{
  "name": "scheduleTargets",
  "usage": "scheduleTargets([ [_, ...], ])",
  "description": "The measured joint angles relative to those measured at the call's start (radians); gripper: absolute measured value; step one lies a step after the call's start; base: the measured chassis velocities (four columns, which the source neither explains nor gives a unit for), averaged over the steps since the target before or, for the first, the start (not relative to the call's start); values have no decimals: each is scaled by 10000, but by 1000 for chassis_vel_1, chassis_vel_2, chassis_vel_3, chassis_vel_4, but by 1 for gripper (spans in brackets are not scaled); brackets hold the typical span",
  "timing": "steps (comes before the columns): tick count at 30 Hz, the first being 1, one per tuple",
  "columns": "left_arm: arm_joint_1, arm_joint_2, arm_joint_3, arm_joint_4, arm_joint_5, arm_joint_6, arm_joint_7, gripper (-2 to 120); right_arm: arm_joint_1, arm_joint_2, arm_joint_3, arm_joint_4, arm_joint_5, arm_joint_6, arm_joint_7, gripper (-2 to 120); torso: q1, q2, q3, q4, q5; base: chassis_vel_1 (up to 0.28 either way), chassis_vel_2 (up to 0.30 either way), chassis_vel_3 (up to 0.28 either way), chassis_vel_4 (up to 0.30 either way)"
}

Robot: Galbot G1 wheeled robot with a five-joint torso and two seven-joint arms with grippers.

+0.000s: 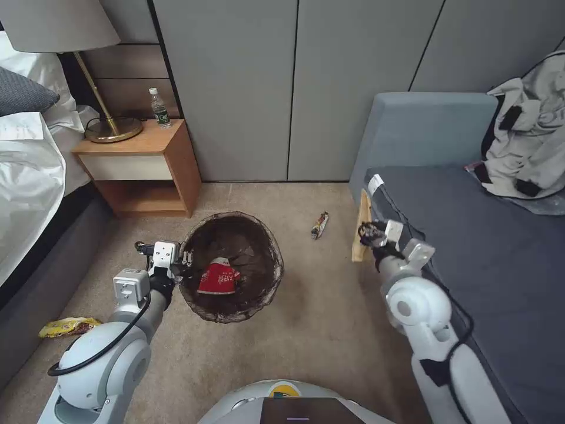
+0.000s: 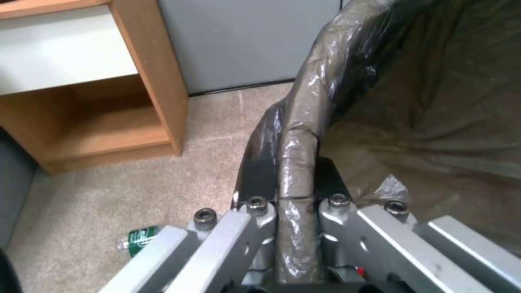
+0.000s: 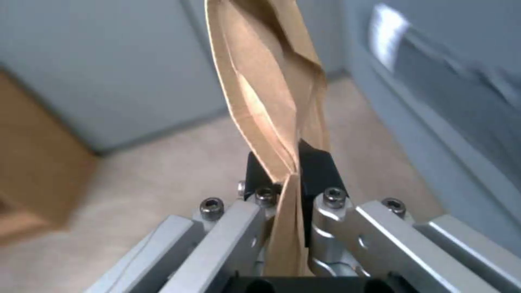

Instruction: Pick up the trash bin, then pick up the garbage from the floor and place it into the trash bin.

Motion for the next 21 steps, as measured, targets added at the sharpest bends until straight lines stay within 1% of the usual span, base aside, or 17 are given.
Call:
scheduleTargets([
  [2, 0, 15, -1, 0, -4, 2, 0, 3, 62, -135, -1, 225, 172, -90, -12, 0, 0, 0, 0, 2, 0, 0, 0, 0, 0],
  [4, 0, 43, -2, 13, -9, 8, -5, 3, 282, -629, -37, 818, 543, -329, -134, 0, 0, 0, 0, -1, 1, 0, 0, 0, 0],
  [6, 0, 47, -2, 14, -10, 10, -4, 3, 302, -670, -40, 863, 570, -348, -158, 0, 1, 0, 0, -1, 1, 0, 0, 0, 0],
  [7, 1, 67, 8, 36, -14, 30, -7, 3, 514, -1081, -71, 1271, 926, -522, -452, 0, 1, 0, 0, 0, 4, 0, 0, 0, 0],
  [9, -6, 76, 26, 79, -15, 44, -12, 3, 789, -1485, -166, 1616, 1344, -606, -801, 0, 0, 0, 0, 0, 2, 0, 0, 0, 0],
  [10, -12, 78, 35, 101, -13, 50, -18, 3, 933, -1655, -240, 1739, 1521, -612, -1011, 0, 0, 0, 0, -1, 1, 0, 0, 0, 0],
  [11, -12, 78, 35, 101, -13, 50, -18, 3, 933, -1655, -240, 1739, 1521, -612, -1011, 0, 0, 0, 0, -1, 1, 0, 0, 0, 0],
  [13, -27, 85, 68, 160, -8, 60, -21, 3, 1421, -1998, -511, 1951, 1987, -614, -1614, 0, 0, 0, 0, 0, 2, 0, 0, 0, 0],
  [14, -32, 86, 75, 169, -7, 62, -22, 3, 1482, -2028, -551, 1968, 2040, -614, -1710, 0, 0, 0, 0, 0, 1, 0, 0, 0, 0],
  [15, -39, 89, 110, 209, 3, 70, -24, 3, 1865, -2160, -780, 2023, 2240, -637, -2225, 0, 0, 0, 0, 0, 2, 0, 0, 0, 0],
  [16, -39, 89, 110, 209, 3, 70, -24, 3, 1865, -2160, -780, 2023, 2240, -637, -2225, 0, 0, 0, 0, 0, 2, 0, 0, 0, 0],
  [20, -46, 120, 149, 269, 23, 90, -26, 3, 2778, -2316, -1366, 2012, 2644, -807, -3027, 0, 0, 0, 1, 0, 2, 0, 0, 0, 0],
  [21, -46, 120, 149, 269, 23, 90, -26, 3, 2778, -2316, -1366, 2012, 2644, -807, -3027, 0, 0, 0, 1, 0, 2, 0, 0, 0, 0],
])
